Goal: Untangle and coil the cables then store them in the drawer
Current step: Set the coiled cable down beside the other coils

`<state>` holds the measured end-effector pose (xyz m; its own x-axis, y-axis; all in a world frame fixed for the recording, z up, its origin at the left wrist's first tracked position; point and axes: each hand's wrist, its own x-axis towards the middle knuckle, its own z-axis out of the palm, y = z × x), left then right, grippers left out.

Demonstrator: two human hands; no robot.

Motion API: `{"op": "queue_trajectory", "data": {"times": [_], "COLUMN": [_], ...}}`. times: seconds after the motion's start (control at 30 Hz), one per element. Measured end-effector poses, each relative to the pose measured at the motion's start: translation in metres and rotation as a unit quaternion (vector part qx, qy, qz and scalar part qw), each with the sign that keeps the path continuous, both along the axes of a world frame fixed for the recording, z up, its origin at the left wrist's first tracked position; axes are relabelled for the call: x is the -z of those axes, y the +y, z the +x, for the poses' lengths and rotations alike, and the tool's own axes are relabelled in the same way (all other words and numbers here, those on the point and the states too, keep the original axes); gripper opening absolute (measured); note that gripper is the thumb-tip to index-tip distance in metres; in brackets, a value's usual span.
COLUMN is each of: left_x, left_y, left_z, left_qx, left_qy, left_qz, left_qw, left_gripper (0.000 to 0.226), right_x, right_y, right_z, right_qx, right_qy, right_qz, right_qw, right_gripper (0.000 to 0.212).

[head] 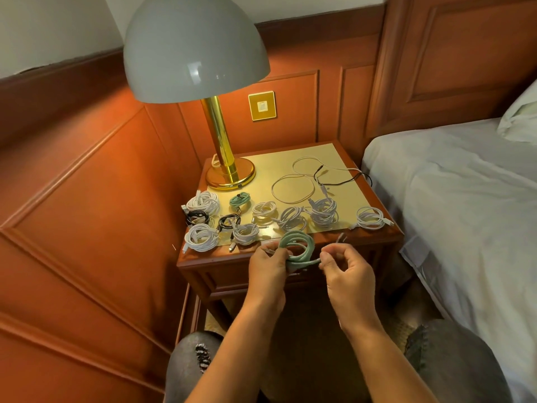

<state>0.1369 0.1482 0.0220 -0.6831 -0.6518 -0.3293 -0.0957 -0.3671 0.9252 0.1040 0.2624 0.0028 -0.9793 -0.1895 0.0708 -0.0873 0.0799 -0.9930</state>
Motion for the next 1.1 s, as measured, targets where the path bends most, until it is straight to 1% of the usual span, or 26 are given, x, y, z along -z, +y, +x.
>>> {"op": "queue_trajectory", "data": {"times": [0.07,0.13,0.17,0.23,0.33,0.37,0.47,0.53,0.6,0.67,0.73,0.83,0.9,1.0,1.1], "left_x": [0.007,0.01,0.01,0.012,0.014,0.014,0.017,0.015,0.013,0.011,0.01,0.009,0.008,0.006,0.004], "left_y": [0.002,0.005,0.007,0.009,0.006,0.005,0.005,0.006,0.006,0.009,0.011,0.015,0.017,0.02,0.019], "left_z": [-0.002,-0.003,-0.003,-0.002,-0.001,-0.001,-0.002,-0.003,-0.006,-0.008,-0.008,-0.008,-0.006,-0.003,0.002], "left_qx": [-0.013,-0.011,-0.006,-0.002,-0.004,-0.003,-0.005,-0.008,-0.014,-0.021,-0.02,-0.013,-0.011,0.006,0.039], "left_qy": [-0.01,-0.014,-0.016,-0.022,-0.022,-0.022,-0.008,0.002,0.008,0.016,0.019,0.023,0.02,0.016,-0.005], "left_qz": [0.0,-0.003,-0.006,-0.02,-0.038,-0.048,-0.06,-0.043,-0.01,0.015,0.017,0.021,0.019,0.003,-0.032], "left_qw": [1.0,1.0,1.0,1.0,0.999,0.999,0.998,0.999,1.0,1.0,0.999,0.999,1.0,1.0,0.999], "left_gripper": [0.018,0.017,0.018,0.018,0.018,0.019,0.02,0.02,0.02,0.018,0.019,0.021,0.018,0.017,0.019], "right_x": [-0.01,-0.017,-0.019,-0.021,-0.02,-0.019,-0.018,-0.016,-0.009,0.0,0.007,0.013,0.014,0.01,0.005], "right_y": [-0.002,-0.005,-0.006,-0.005,0.001,0.003,0.005,0.006,0.005,0.003,0.003,0.006,0.008,0.008,0.007], "right_z": [0.008,0.014,0.014,0.01,0.0,-0.003,-0.006,-0.006,-0.005,-0.002,0.004,0.01,0.007,-0.005,-0.016], "right_qx": [0.003,-0.032,-0.055,-0.102,-0.171,-0.184,-0.17,-0.113,-0.031,0.031,0.076,0.105,0.082,-0.007,-0.105], "right_qy": [0.044,0.082,0.086,0.072,0.031,0.017,0.004,0.003,-0.033,-0.098,-0.147,-0.17,-0.233,-0.338,-0.366], "right_qz": [-0.02,-0.002,0.009,0.035,0.087,0.091,0.075,0.041,-0.008,-0.057,-0.09,-0.1,-0.113,-0.172,-0.189], "right_qw": [0.999,0.996,0.995,0.992,0.981,0.979,0.983,0.993,0.999,0.993,0.982,0.975,0.962,0.925,0.905], "right_gripper": [0.013,0.013,0.014,0.021,0.019,0.018,0.015,0.014,0.014,0.015,0.016,0.017,0.019,0.024,0.032]}}
